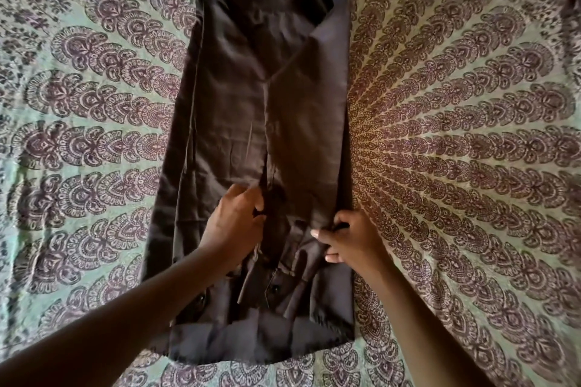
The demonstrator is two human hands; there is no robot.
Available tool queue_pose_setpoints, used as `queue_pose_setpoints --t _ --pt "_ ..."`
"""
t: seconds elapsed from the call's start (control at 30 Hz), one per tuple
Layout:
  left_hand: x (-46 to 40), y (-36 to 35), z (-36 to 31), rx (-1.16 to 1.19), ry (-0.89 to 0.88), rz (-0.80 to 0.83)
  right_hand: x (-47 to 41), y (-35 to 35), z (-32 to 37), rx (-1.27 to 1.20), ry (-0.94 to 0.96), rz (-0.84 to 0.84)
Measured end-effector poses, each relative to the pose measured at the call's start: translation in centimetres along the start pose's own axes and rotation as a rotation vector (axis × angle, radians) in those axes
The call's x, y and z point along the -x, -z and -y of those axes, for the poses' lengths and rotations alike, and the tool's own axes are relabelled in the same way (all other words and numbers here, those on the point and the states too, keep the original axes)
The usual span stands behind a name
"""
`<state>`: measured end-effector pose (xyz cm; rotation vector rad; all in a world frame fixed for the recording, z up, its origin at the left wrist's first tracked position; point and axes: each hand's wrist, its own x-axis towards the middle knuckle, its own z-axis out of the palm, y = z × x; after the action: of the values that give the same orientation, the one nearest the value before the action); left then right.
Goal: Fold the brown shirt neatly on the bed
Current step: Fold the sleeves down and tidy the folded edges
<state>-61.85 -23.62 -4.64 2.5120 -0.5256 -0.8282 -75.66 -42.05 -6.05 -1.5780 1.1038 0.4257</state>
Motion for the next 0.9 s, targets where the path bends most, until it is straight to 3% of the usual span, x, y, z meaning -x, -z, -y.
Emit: queue_pose_setpoints --t 0.1,0.23,0.47,0.6,0.73,0.9 --pt "0.4 0.2 0.4 -0.013 0.104 0.064 1.2 -0.3 -0.4 0.060 0.037 0.106" --pt "2.0 -1.0 -0.1 -0.201 0.154 0.162 2.0 -1.2 -1.1 0.109 0.051 0.134" --pt "4.0 -1.8 -0.2 0.002 0.133 0.125 2.7 -1.5 -2.4 0.139 0.175 0.052" --pt "5.0 -1.8 0.6 0.116 0.176 0.108 3.3 -1.7 -3.1 0.022 0.115 0.055" --pt "5.5 -2.3 1.6 0.089 0.170 0.145 3.6 -1.7 -3.0 -0.095 0.059 0.074" --pt "5.3 -2.1 1.3 -0.011 0.155 0.234 3.5 -1.7 -2.4 0.049 0.071 0.098"
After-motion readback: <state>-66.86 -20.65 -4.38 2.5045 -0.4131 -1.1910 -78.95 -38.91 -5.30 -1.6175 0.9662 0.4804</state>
